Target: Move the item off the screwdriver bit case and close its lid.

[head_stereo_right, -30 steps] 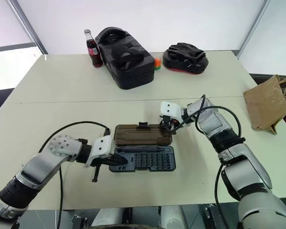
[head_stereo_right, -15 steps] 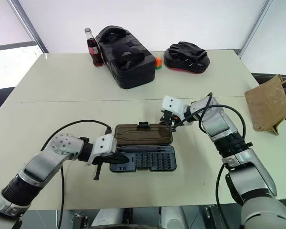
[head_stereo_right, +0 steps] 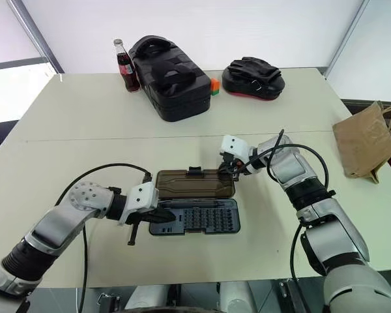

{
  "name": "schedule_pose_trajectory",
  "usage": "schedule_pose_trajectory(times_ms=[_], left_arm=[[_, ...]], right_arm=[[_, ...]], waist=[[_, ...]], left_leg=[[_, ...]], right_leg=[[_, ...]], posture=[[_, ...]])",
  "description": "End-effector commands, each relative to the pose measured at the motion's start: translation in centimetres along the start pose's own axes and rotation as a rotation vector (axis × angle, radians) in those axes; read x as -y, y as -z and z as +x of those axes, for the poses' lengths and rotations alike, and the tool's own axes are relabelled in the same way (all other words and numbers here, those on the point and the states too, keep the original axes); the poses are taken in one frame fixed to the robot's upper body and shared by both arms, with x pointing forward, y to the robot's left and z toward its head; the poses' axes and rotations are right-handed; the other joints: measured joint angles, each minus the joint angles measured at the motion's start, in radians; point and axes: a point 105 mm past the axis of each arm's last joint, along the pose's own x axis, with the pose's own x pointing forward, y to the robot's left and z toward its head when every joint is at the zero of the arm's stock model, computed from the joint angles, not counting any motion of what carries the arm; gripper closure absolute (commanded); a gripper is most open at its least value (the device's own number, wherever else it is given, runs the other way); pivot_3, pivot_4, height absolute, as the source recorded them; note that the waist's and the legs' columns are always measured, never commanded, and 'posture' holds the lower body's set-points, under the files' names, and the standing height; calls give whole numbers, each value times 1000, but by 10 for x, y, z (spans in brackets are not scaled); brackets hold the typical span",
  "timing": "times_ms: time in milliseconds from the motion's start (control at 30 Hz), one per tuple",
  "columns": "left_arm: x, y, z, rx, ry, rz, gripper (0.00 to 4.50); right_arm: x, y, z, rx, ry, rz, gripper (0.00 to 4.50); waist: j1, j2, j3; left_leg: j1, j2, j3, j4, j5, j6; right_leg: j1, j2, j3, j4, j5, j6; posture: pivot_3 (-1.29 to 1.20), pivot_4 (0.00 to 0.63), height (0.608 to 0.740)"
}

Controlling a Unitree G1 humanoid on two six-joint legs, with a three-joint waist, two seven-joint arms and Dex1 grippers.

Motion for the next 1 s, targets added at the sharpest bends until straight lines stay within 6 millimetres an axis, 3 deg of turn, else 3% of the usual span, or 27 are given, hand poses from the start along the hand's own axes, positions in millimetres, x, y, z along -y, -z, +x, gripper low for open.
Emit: schedule_pose_trajectory(times_ms=[33, 133, 333, 533, 800, 1000], left_arm=[[1, 11, 2, -44, -13, -33, 4500], [0, 10, 1, -44, -17, -34, 4500], [0, 11, 2, -43, -21, -39, 4500], [2, 11, 2, -40, -18, -49, 4500], [2, 12, 3, -28, -18, -76, 4500], [1, 13, 4, -18, -23, -80, 4500]], right_arm=[[2, 10, 4, -73, -7, -31, 3890], [2, 13, 6, -98, -28, -54, 4477], [-3, 15, 8, -114, -85, -101, 4477], [5, 15, 7, -139, -38, -211, 4477], [23, -10, -17, -129, 97, -397, 4477], [19, -25, -39, -82, 148, -411, 4477]], waist=[[0, 0, 0], [-2, -1, 0], [0, -1, -1], [-1, -1, -1], [-1, -1, 0], [8, 2, 2]], left_leg=[[0, 0, 0, 0, 0, 0], [2, 0, 0, 0, 0, 0], [2, 0, 0, 0, 0, 0], [2, 0, 0, 0, 0, 0], [2, 0, 0, 0, 0, -1], [-6, 0, -1, 0, 1, -1]], right_leg=[[0, 0, 0, 0, 0, 0], [1, 0, 0, 0, 0, 0], [2, 0, 0, 0, 0, 0], [2, 0, 0, -1, 0, 0], [2, 0, 1, -1, 0, -1], [-5, -1, 1, -1, 0, -1]], posture=[[0, 150, 740], [0, 150, 740], [0, 150, 740], [0, 150, 740], [0, 150, 740], [0, 150, 740]])
